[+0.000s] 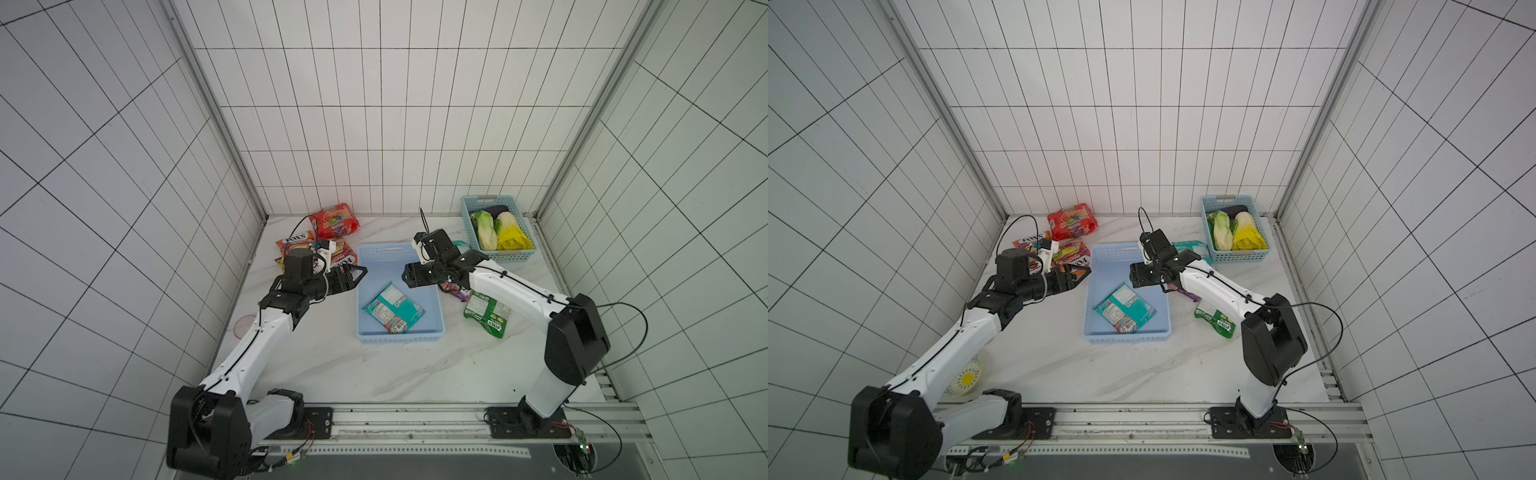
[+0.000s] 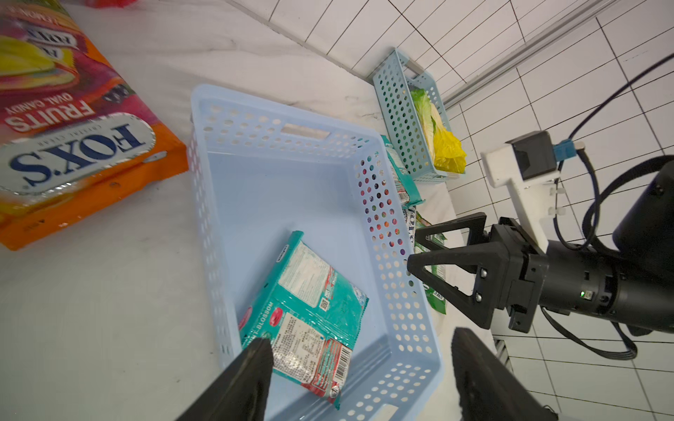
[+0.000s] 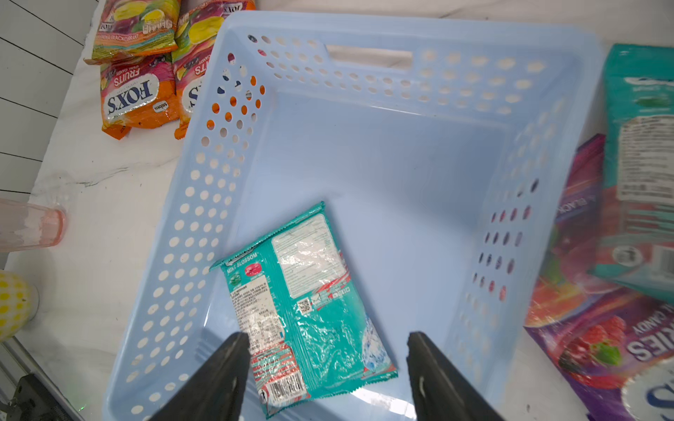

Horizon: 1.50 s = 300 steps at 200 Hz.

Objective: Put the candies in the basket
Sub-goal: Place the candy in the basket, then adjust the candy in the basket.

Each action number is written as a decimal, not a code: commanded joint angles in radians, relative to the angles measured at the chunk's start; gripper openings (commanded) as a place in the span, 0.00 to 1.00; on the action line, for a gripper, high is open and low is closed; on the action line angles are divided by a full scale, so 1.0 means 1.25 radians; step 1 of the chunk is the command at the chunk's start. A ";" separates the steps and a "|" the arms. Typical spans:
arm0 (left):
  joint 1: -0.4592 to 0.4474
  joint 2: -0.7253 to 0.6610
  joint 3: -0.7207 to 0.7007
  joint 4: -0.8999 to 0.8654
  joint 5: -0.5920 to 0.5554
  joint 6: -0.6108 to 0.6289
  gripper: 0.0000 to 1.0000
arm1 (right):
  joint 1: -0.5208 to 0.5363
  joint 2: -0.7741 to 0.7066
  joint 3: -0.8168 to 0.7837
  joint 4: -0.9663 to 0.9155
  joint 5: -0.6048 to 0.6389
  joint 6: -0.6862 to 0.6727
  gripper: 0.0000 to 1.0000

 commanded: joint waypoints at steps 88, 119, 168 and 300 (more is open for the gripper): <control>0.117 -0.050 0.139 -0.162 -0.187 0.194 0.86 | 0.020 0.296 0.198 -0.093 -0.042 -0.014 0.67; 0.115 -0.034 0.155 -0.174 -0.182 0.191 0.86 | 0.029 0.315 0.184 -0.124 0.009 -0.073 0.66; 0.115 -0.024 0.162 -0.177 -0.177 0.186 0.86 | 0.041 0.338 0.183 -0.164 0.031 -0.166 0.43; 0.134 -0.028 0.174 -0.190 -0.202 0.186 0.86 | 0.149 0.230 0.195 -0.192 0.156 -0.672 0.00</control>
